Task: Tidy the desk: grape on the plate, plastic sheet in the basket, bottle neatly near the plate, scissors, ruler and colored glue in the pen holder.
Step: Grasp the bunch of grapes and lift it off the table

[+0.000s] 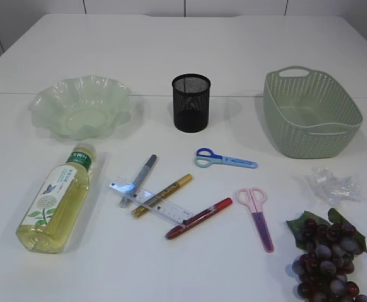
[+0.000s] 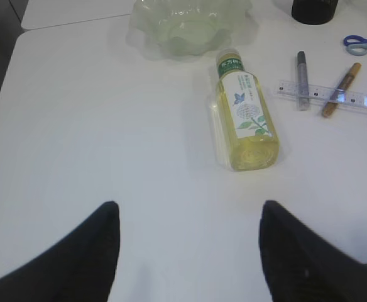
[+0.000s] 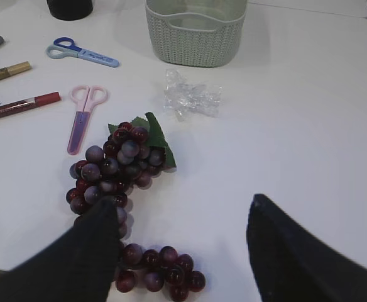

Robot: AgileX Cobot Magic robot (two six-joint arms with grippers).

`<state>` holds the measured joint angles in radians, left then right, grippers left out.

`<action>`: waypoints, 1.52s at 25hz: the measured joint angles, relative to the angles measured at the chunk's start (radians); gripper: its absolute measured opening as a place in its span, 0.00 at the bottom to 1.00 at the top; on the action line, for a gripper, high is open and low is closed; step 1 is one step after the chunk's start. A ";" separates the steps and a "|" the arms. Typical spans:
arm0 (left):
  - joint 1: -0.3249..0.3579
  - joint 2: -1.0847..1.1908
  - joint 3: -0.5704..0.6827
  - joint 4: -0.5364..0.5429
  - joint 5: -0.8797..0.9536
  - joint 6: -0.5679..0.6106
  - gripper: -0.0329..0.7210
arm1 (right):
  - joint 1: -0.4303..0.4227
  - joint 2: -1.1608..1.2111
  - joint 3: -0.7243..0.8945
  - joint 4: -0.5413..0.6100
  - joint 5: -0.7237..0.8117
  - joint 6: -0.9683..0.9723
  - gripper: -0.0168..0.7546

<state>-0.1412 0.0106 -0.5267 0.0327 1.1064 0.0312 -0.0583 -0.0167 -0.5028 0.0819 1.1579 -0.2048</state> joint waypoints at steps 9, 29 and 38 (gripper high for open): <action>0.000 0.000 0.000 0.000 0.000 0.000 0.70 | 0.000 0.000 0.000 0.000 0.000 0.000 0.67; 0.000 0.000 0.000 -0.002 0.000 0.000 0.69 | 0.000 0.000 0.000 0.002 0.000 0.000 0.67; 0.000 0.000 0.000 -0.002 0.000 0.000 0.69 | 0.000 0.035 -0.018 0.078 0.039 0.037 0.67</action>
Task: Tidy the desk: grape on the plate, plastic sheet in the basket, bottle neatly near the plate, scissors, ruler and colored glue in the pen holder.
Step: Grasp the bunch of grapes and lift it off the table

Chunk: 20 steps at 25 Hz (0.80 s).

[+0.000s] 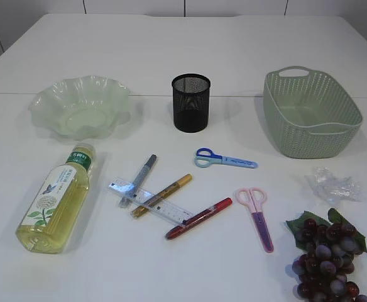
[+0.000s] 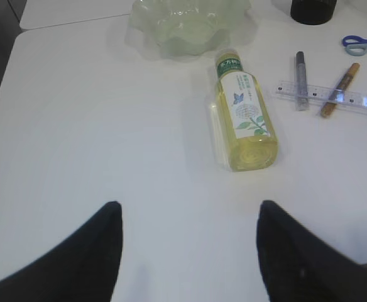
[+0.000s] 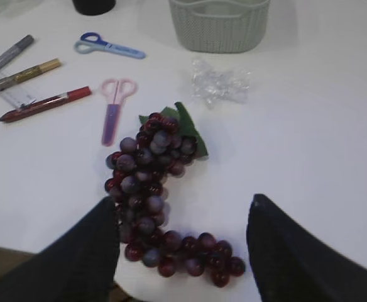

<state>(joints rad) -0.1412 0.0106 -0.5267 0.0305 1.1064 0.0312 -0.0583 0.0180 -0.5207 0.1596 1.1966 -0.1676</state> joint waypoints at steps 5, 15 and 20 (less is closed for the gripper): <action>0.000 0.000 0.000 0.000 0.000 0.000 0.69 | 0.000 0.154 -0.043 0.102 0.027 0.005 0.66; 0.000 0.000 0.000 0.000 0.000 0.000 0.69 | 0.000 0.426 -0.090 0.157 0.057 0.123 0.66; 0.000 0.000 0.000 0.000 0.000 0.000 0.69 | 0.000 0.490 -0.094 0.212 0.057 0.147 0.66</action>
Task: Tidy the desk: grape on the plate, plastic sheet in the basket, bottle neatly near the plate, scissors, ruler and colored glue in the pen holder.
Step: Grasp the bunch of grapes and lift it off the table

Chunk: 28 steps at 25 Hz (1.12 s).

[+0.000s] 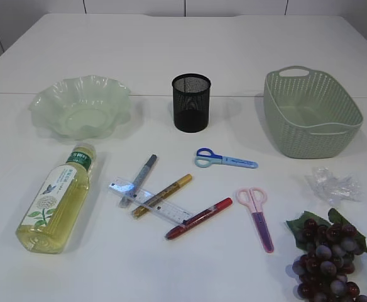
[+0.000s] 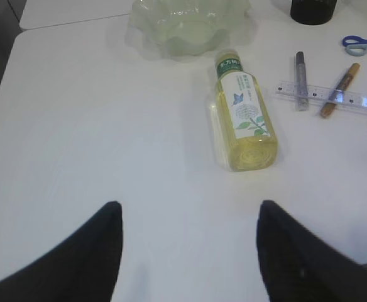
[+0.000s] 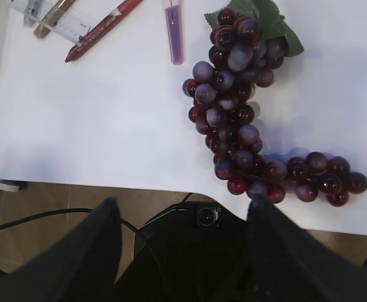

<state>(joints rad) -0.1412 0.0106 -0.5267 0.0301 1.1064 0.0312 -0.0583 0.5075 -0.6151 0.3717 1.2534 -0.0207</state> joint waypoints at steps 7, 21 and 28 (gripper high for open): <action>0.000 0.000 0.000 0.000 0.000 0.000 0.69 | 0.000 0.058 0.000 0.034 0.000 0.021 0.66; 0.000 0.000 0.000 -0.002 0.000 0.000 0.69 | 0.000 0.306 -0.100 -0.055 -0.004 0.104 0.65; 0.000 0.000 0.000 -0.002 0.000 0.000 0.69 | 0.027 0.351 -0.115 0.011 -0.044 0.090 0.65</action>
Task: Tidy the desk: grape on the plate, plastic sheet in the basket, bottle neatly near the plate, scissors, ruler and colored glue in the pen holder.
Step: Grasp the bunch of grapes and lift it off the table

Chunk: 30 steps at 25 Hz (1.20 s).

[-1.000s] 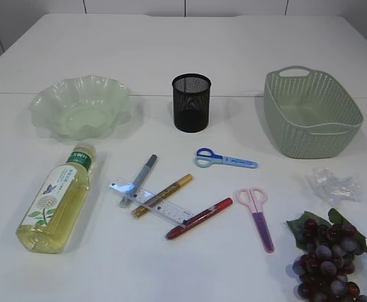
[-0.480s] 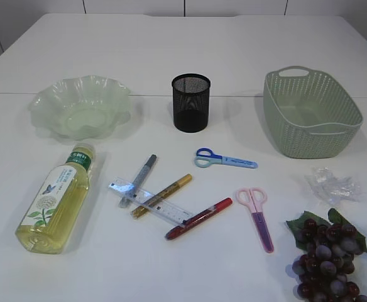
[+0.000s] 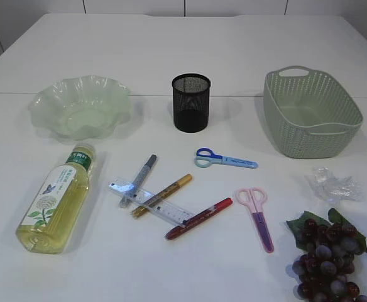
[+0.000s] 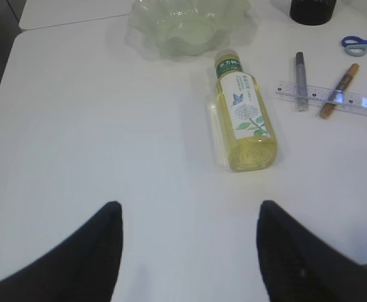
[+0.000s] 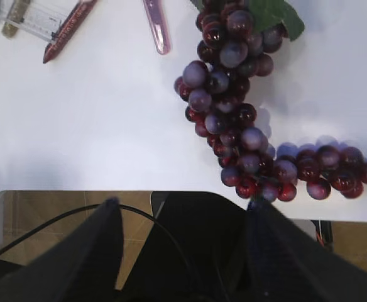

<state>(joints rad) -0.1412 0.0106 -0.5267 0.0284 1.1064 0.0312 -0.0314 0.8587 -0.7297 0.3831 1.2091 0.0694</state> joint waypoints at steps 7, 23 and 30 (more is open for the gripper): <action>0.000 0.000 0.000 0.000 0.000 0.000 0.69 | 0.006 0.004 -0.005 0.005 -0.025 -0.077 0.65; 0.000 0.000 0.000 0.000 0.000 0.000 0.69 | 0.171 0.316 -0.211 -0.273 0.024 0.057 0.64; 0.000 0.000 0.000 0.000 0.000 0.000 0.68 | 0.409 0.435 -0.216 -0.383 0.020 0.284 0.64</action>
<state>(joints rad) -0.1412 0.0106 -0.5267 0.0284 1.1064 0.0312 0.3773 1.2938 -0.9452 0.0000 1.2294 0.3537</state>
